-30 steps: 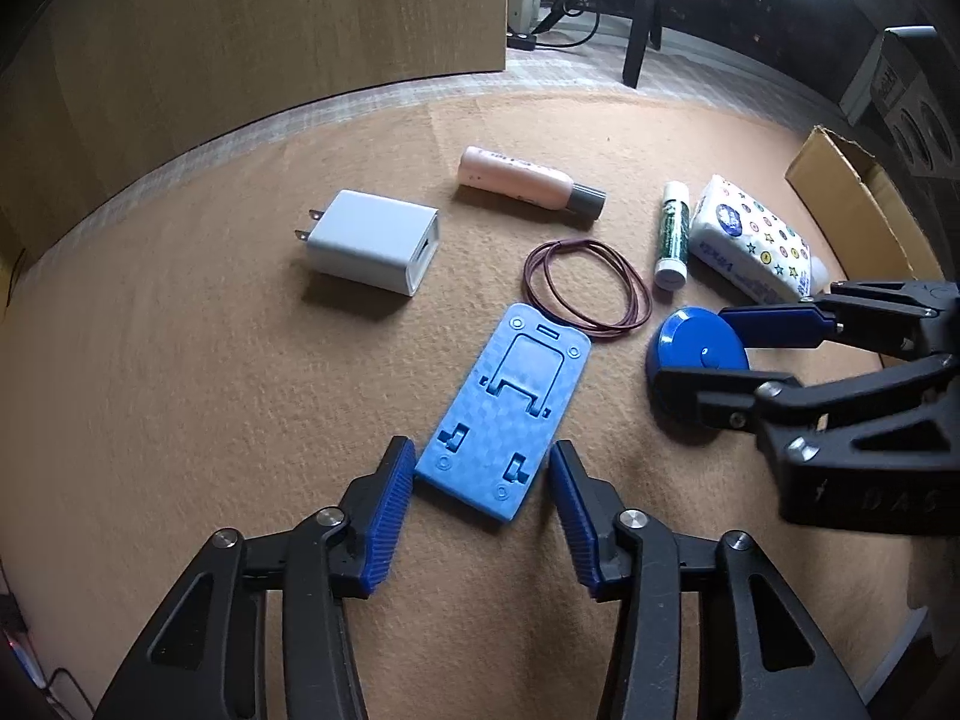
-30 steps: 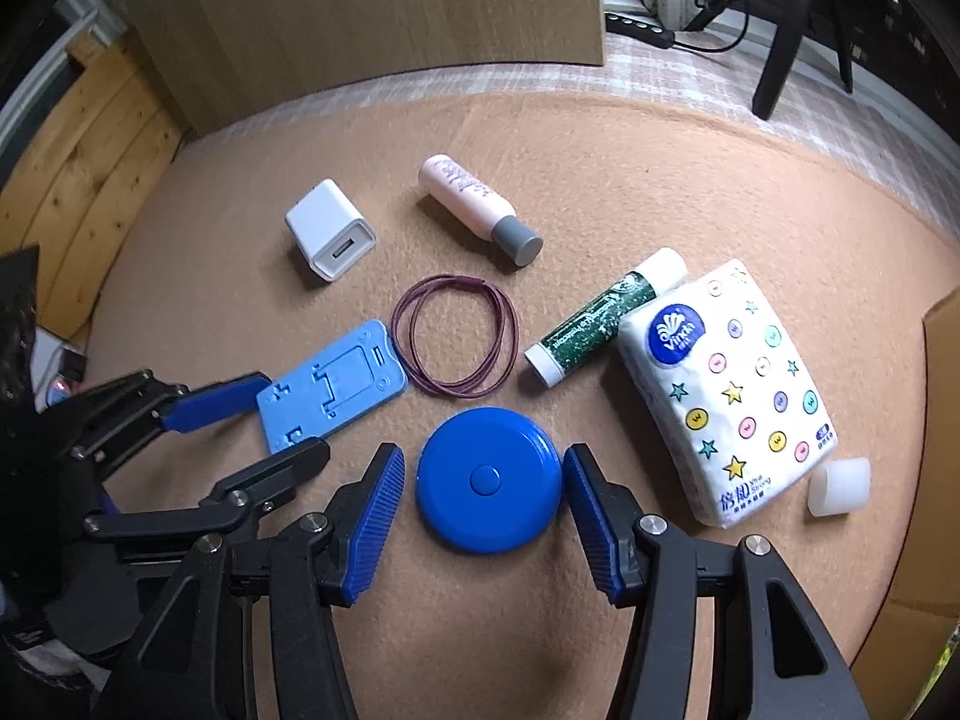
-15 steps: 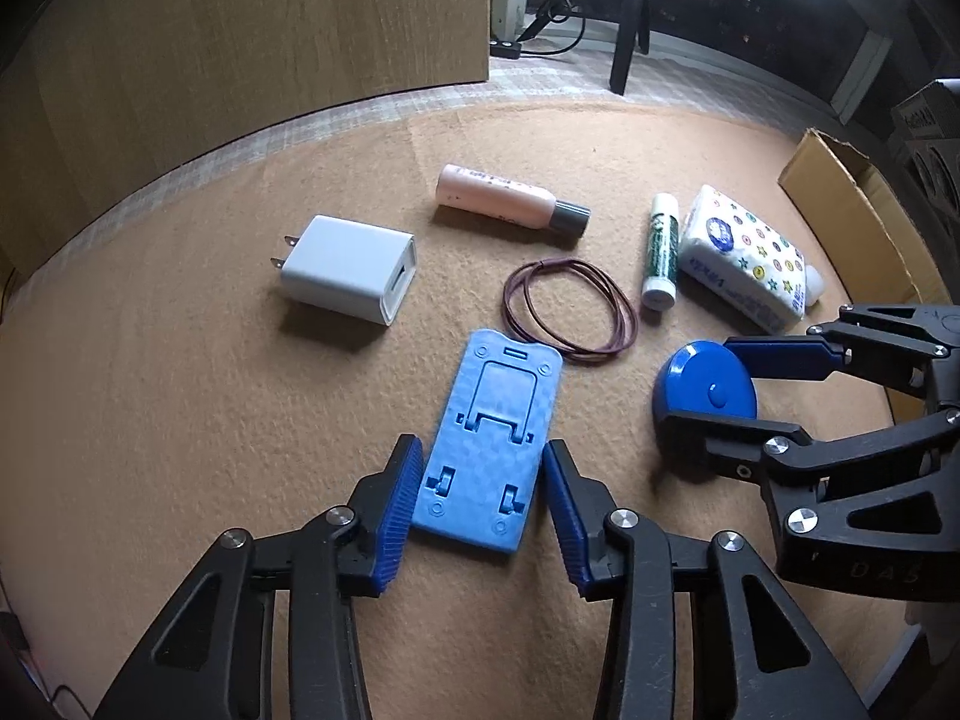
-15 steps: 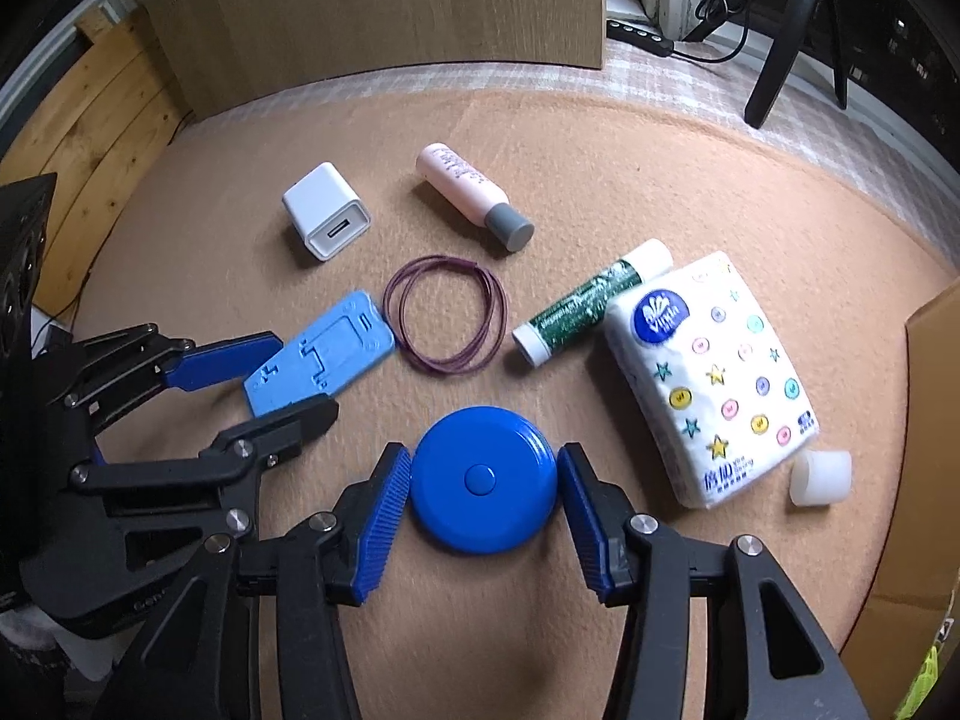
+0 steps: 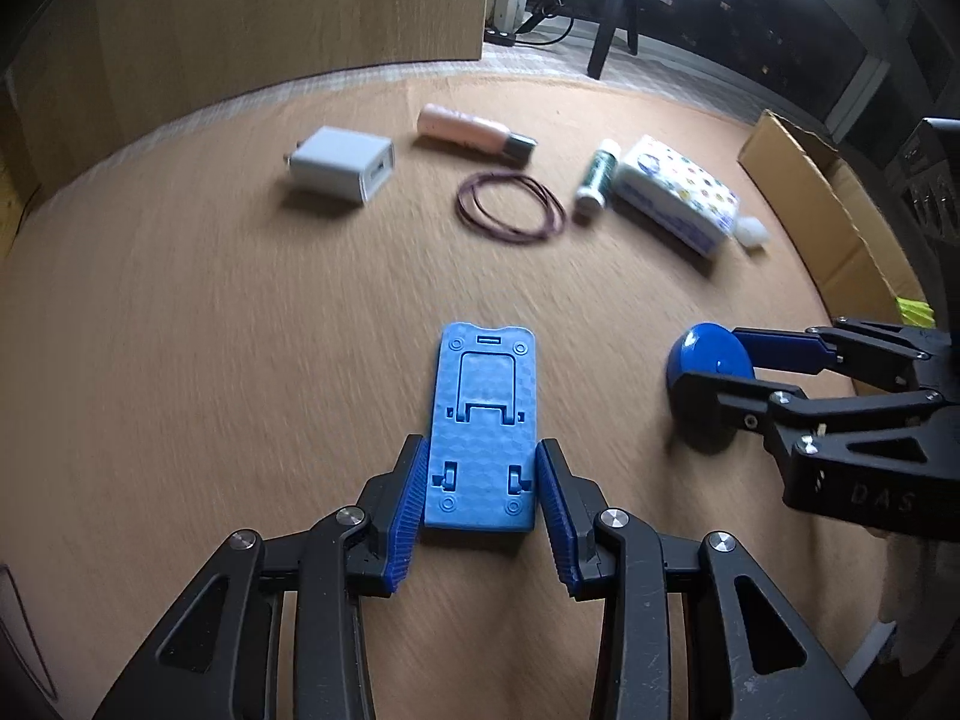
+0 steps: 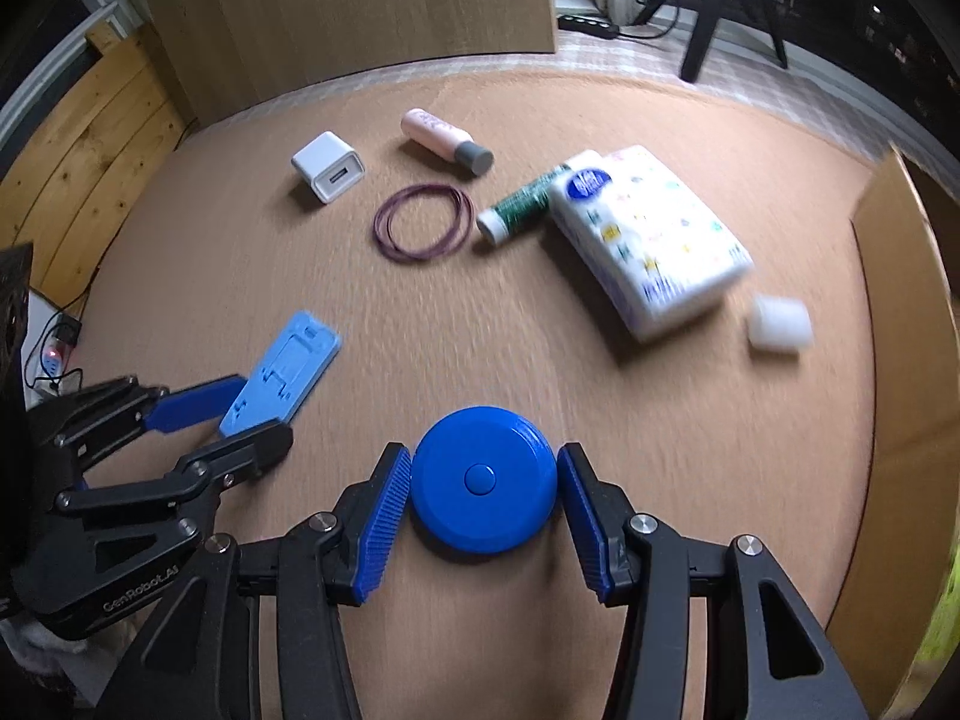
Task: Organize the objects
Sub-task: 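Close the right tool on the blue tape measure while the left tool holds the stand, then carry the phone stand and tape measure with both tools over the box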
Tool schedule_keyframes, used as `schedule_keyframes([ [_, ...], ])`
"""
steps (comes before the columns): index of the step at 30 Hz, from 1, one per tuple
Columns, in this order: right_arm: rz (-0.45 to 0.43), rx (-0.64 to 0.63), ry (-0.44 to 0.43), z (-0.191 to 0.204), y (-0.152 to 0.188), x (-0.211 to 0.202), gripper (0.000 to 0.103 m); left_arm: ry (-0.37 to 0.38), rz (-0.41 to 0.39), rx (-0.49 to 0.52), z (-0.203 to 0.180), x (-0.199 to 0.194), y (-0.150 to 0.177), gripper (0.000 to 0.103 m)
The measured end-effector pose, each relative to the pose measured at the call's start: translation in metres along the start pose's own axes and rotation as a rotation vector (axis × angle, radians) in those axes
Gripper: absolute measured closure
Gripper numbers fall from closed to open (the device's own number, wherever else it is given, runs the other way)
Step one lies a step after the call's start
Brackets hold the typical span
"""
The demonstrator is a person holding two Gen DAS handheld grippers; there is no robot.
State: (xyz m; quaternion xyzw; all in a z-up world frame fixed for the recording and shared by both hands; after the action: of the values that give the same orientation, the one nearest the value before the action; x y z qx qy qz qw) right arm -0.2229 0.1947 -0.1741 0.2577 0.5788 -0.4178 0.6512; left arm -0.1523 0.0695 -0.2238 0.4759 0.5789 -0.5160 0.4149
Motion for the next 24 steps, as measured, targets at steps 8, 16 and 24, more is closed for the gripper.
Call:
schedule_keyframes([
  [8,-0.042,0.021,0.009,-0.008,0.023,-0.023,0.056,0.001,-0.027,-0.008,-0.023,-0.018,0.026,0.064],
  [16,-0.099,0.022,0.020,-0.017,0.035,-0.057,0.056,0.030,-0.088,0.027,-0.050,-0.052,0.020,0.064],
  [24,-0.141,0.040,0.018,-0.030,0.040,-0.086,0.056,0.054,-0.137,0.081,-0.083,-0.077,0.006,0.064],
])
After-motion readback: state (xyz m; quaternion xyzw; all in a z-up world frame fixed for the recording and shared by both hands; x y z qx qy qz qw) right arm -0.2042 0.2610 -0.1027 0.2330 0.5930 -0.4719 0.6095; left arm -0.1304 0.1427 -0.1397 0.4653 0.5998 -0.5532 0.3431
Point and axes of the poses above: each gripper's, at about its wrist camera, not at the fingertips, and x roughly the way its jaws point, z to its left, y to its underside, the point moved 7 cm from there along x, roughly the way its jaws point, and after that the axes turned 12 degrees about z, right-handed, at the moved point
